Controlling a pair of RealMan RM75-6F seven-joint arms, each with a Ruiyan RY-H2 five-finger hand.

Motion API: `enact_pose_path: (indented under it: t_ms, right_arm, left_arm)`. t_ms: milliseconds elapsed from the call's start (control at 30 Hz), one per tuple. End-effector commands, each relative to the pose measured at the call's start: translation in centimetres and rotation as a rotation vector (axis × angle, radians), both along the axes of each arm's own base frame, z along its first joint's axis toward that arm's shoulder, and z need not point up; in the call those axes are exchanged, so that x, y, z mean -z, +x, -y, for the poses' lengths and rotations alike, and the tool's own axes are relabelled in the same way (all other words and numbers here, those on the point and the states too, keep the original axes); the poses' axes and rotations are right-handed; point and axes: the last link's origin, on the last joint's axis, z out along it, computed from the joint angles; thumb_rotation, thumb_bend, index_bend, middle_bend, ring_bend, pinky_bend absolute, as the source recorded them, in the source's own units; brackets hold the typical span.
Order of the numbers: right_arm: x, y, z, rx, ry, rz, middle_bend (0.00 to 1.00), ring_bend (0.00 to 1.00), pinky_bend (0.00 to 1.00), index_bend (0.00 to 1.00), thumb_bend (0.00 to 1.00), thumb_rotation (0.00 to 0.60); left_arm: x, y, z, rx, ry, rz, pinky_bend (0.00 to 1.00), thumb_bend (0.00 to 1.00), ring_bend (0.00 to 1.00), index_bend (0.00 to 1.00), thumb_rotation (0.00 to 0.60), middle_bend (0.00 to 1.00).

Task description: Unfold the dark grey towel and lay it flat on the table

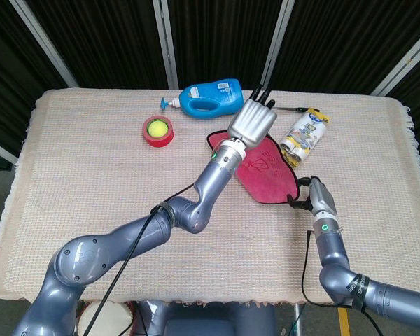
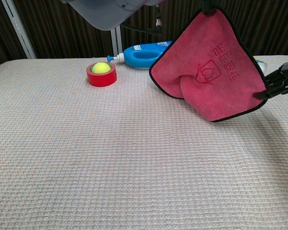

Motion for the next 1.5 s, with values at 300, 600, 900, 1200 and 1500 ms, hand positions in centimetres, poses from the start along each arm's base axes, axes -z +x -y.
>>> enact_pose_path:
  t_ms: [300,600,900,1200,1500]
  right_arm:
    - [-0.3,0.8,-0.3,-0.031,0.000,-0.020,0.30,0.07,0.04,0.83,0.69,0.600]
    - [-2.0,1.4,1.4,-0.054,-0.065,-0.045,0.31,0.07,0.04,0.83,0.69,0.600]
    - [-4.7,3.1,3.6,-0.105,-0.132,-0.065,0.31,0.07,0.04,0.83,0.69,0.600]
    - [-6.2,5.7,5.4,-0.178,-0.167,-0.091,0.31,0.07,0.04,0.83,0.69,0.600]
    - [-7.2,7.8,6.7,-0.231,-0.205,-0.126,0.31,0.07,0.04,0.83,0.69,0.600]
  left_arm:
    - [-1.3,-2.2,0.1,-0.020,-0.021,0.021,0.03,0.44,0.00,0.73,0.600,0.22]
    - [-3.2,-3.3,-0.2,-0.050,-0.035,0.074,0.03,0.44,0.00,0.74,0.600,0.22]
    - [-4.5,-5.1,-0.3,-0.088,-0.053,0.100,0.03,0.44,0.00,0.74,0.600,0.22]
    - [-6.5,-6.1,-0.6,-0.122,-0.046,0.150,0.03,0.44,0.00,0.74,0.600,0.22]
    - [-8.6,-7.8,-0.8,-0.181,-0.047,0.223,0.03,0.44,0.00,0.74,0.600,0.22]
